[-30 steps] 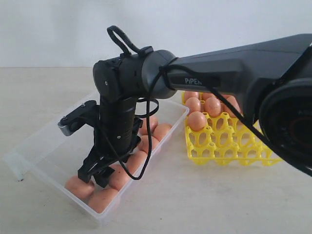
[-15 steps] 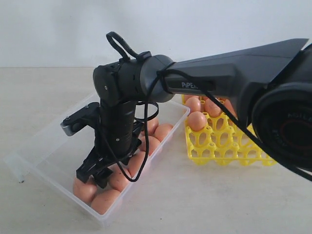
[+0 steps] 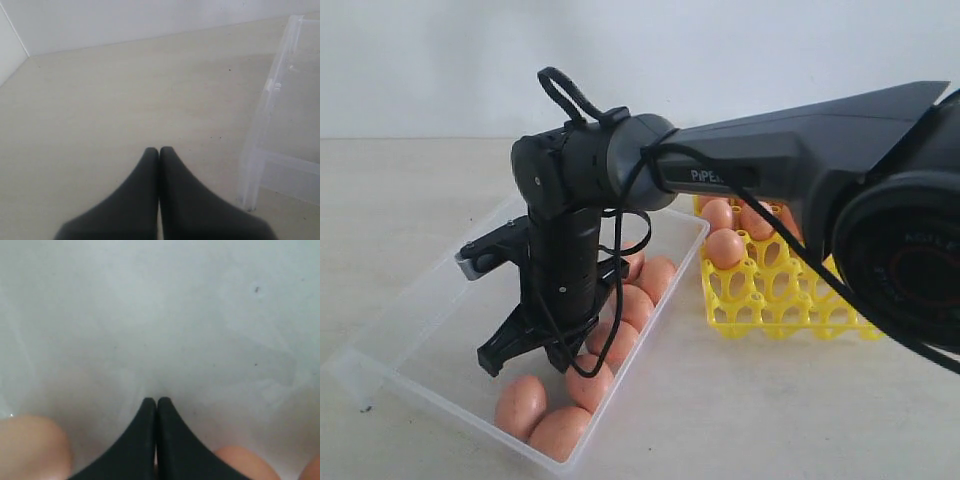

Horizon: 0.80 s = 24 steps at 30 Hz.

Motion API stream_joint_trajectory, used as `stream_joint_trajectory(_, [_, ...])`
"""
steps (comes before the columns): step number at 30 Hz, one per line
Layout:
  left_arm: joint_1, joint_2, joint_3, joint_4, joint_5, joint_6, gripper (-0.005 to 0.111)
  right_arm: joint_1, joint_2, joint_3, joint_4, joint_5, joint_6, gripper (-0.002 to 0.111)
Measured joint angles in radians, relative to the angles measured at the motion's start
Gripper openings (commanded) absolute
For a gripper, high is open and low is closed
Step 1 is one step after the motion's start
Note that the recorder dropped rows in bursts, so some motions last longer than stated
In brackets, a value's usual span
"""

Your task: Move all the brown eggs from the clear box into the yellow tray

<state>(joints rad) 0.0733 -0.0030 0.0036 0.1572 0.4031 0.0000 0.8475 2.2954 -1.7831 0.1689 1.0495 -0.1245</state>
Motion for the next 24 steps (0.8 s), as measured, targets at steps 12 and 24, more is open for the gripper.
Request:
stream_joint_trajectory(12, [0.000,0.000,0.000,0.000,0.000,0.000,-0.004,0.000,0.008,-0.244,0.055,0.121,-0.113,0.002])
stream_joint_trajectory(24, [0.000,0.000,0.000,0.000,0.000,0.000,-0.004,-0.011,0.000,-0.294,-0.151,0.167,-0.117,0.061])
